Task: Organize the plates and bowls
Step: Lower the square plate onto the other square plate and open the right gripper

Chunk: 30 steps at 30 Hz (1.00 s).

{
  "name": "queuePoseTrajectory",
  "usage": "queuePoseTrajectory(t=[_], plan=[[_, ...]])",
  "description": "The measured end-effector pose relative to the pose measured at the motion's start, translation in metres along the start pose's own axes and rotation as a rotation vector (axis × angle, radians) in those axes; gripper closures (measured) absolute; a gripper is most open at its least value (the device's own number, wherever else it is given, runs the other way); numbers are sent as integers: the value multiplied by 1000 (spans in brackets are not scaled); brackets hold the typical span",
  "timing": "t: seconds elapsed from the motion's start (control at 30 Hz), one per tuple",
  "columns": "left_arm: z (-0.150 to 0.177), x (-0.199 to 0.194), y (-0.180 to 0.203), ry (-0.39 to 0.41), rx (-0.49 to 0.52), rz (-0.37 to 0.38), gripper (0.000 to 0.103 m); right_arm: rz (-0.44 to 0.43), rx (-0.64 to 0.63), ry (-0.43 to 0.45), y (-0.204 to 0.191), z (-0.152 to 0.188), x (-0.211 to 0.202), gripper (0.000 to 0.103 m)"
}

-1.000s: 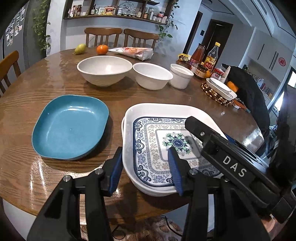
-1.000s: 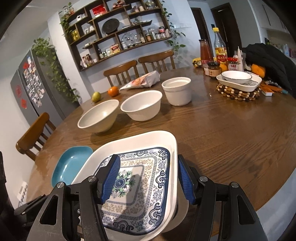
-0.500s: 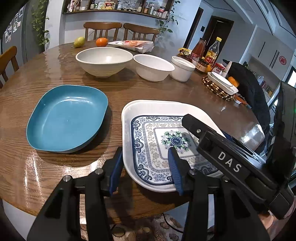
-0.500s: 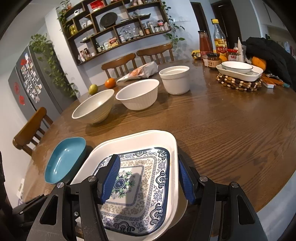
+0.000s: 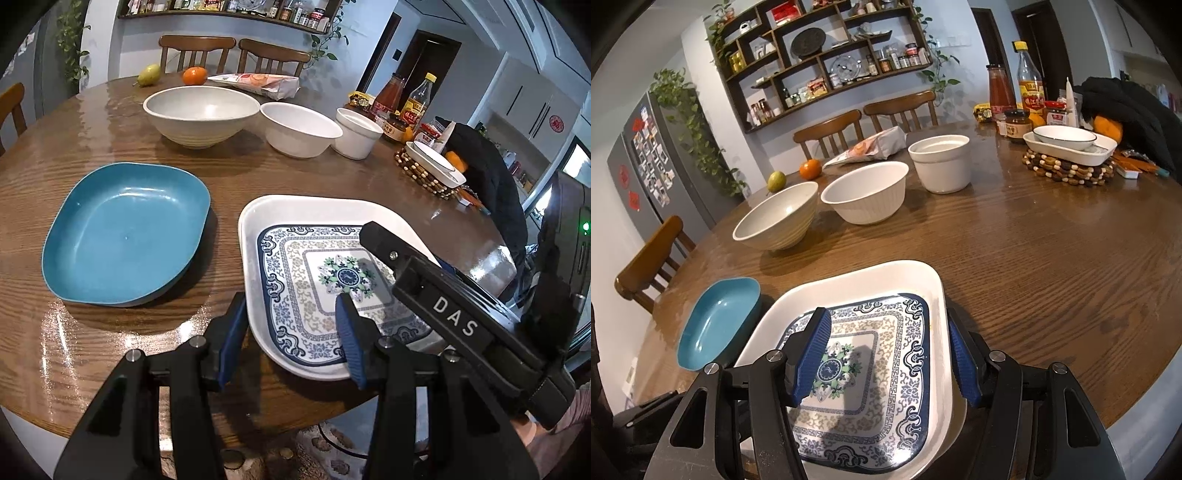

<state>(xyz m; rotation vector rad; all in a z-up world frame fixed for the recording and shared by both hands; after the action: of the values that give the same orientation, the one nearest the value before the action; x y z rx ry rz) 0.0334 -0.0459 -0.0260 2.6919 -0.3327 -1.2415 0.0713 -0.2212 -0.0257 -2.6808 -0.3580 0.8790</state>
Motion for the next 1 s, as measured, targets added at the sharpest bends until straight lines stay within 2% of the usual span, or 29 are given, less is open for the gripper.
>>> queuePoseTrajectory(t=[0.07,0.17,0.23,0.73,0.9,1.0], plan=[[-1,-3,0,14,3,3,55,4,0,5,0,0,0,39],[-2,-9,-2,15,-11,69,54,32,-4,7,2,0,1,39],[-3,-11,-2,23,-13,81,54,33,-8,9,2,1,1,39],[-4,-4,-13,9,-35,13,50,12,1,17,6,3,-4,39],[-4,1,-14,-21,-44,54,50,16,-4,16,6,3,-5,39],[-3,2,-12,-23,-37,40,50,19,-10,18,5,3,-7,39]])
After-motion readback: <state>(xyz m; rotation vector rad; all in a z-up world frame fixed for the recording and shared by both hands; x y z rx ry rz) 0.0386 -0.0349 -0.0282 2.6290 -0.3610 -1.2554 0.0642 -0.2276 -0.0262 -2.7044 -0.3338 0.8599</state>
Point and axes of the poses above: each gripper's, at about its wrist camera, not at the fingertips, and x roughly the way its jaws point, y to its right, z to its underside, the point moved 2 cm from there along x, roughly the way its jaws point, and after that the axes turned 5 degrees about -z, right-handed, at the moved point
